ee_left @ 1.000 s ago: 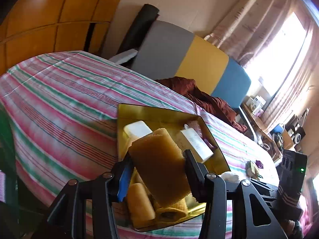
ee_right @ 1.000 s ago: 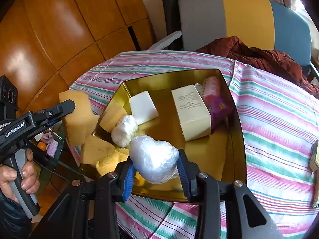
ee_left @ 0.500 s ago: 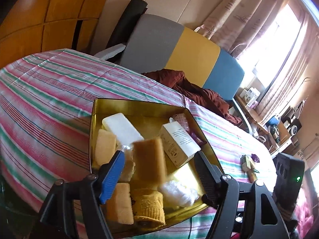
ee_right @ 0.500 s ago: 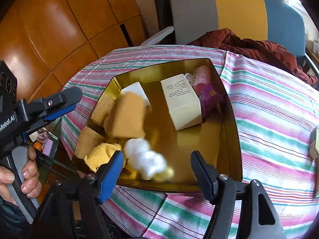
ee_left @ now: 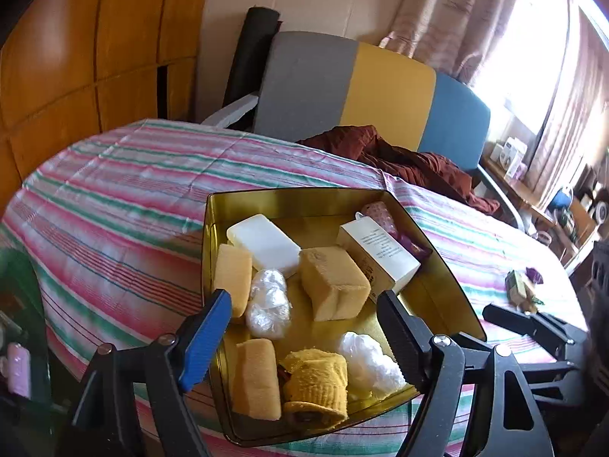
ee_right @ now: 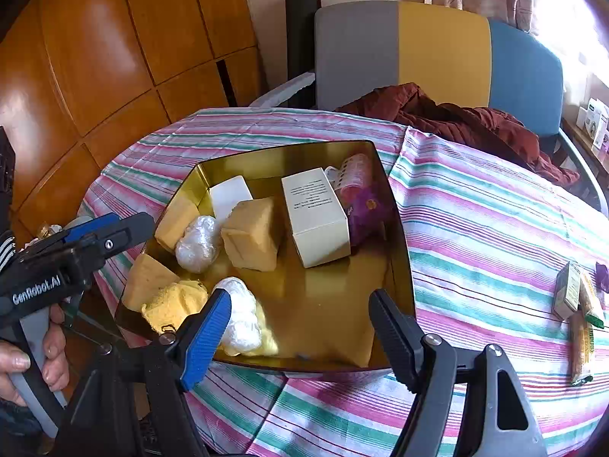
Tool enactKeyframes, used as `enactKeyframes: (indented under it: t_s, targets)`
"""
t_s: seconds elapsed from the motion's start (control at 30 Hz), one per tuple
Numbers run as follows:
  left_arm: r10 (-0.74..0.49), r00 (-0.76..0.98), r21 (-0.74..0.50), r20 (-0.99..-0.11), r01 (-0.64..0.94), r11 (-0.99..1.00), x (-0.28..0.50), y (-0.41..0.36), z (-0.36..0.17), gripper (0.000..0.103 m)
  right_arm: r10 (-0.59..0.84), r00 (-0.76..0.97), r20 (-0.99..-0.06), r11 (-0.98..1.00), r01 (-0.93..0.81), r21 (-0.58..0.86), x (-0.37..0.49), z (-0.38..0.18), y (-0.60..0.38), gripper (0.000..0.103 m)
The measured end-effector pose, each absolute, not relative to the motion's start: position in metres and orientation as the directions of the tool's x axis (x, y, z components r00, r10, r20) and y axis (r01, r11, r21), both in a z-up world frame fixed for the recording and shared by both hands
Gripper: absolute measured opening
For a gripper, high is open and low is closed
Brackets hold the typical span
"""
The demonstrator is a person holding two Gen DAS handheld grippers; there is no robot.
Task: Organize objects
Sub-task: 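Carry the sponge and wrapped ball into the gold tray and release both, then move both grippers back from the tray toward the snack packets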
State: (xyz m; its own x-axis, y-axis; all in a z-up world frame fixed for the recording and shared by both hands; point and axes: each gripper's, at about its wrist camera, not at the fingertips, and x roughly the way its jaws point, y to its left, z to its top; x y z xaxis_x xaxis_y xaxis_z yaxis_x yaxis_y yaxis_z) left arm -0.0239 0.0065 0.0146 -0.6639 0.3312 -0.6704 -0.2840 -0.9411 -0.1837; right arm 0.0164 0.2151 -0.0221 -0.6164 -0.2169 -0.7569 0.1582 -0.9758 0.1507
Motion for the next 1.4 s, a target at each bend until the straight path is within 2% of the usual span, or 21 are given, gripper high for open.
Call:
enactKeyframes:
  t_s: [0.33,0.53,0.6,0.93,1.4]
  targets:
    - [0.306,-0.666,-0.110,-0.681,-0.320,-0.941,-0.015,0.024,0.014,0.084,-0.200,-0.621,-0.758,-0.980,0.124,0.157,0.019,-0.023,0.224,0.076]
    - [0.306,-0.660,-0.099,-0.686,-0.332,-0.938,-0.013,0.031,0.014,0.084,-0.197,-0.625,-0.756,-0.980,0.121,0.156,0.021,-0.023,0.226,0.077]
    - [0.305,-0.659,-0.096,-0.687,-0.335,-0.937,-0.013,0.033,0.013,0.085,-0.197,-0.628,-0.752,-0.980,0.118,0.158,0.021,-0.022,0.227,0.082]
    - [0.302,-0.652,-0.082,-0.695,-0.346,-0.935,-0.010,0.039,0.011,0.085,-0.183,-0.632,-0.753,-0.982,0.076,0.174,0.021,-0.024,0.242,0.082]
    - [0.297,-0.650,-0.058,-0.699,-0.363,-0.930,-0.007,0.049,0.012,0.085,-0.088,-0.653,-0.752,-0.980,-0.078,0.182,0.027,-0.024,0.299,0.082]
